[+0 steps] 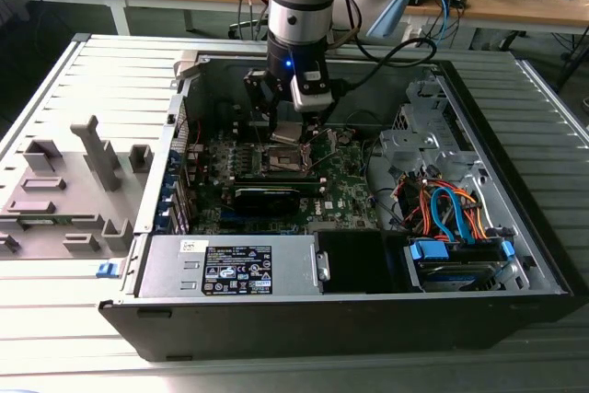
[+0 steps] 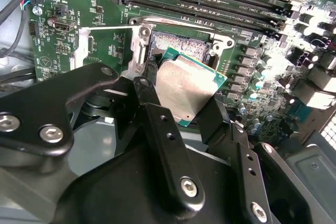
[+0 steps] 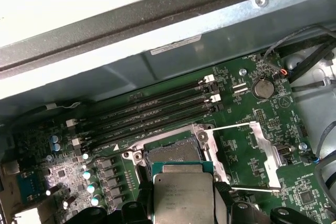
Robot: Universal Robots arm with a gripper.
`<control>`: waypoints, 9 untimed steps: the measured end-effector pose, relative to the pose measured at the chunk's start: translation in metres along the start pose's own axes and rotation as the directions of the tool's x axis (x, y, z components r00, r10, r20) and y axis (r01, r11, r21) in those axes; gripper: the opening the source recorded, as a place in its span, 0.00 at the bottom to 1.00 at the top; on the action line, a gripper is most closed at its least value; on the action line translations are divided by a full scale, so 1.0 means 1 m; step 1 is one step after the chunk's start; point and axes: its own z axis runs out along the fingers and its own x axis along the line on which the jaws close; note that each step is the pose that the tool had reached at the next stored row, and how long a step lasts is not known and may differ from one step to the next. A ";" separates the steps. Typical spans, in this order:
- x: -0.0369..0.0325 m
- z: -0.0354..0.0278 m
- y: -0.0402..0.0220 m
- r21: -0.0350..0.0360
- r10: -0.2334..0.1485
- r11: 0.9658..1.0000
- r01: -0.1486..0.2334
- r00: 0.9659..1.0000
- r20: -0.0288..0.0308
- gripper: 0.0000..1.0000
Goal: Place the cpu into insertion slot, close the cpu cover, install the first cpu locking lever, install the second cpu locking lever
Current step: 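Place the cpu into insertion slot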
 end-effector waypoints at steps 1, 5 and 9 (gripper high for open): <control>0.0000 0.0001 0.0000 0.000 0.002 1.000 -0.002 1.000 0.000 0.55; 0.0000 0.0006 0.0000 0.000 0.017 1.000 -0.017 1.000 0.000 0.55; 0.0000 0.0011 0.0000 0.001 0.036 0.999 -0.036 0.999 0.001 0.55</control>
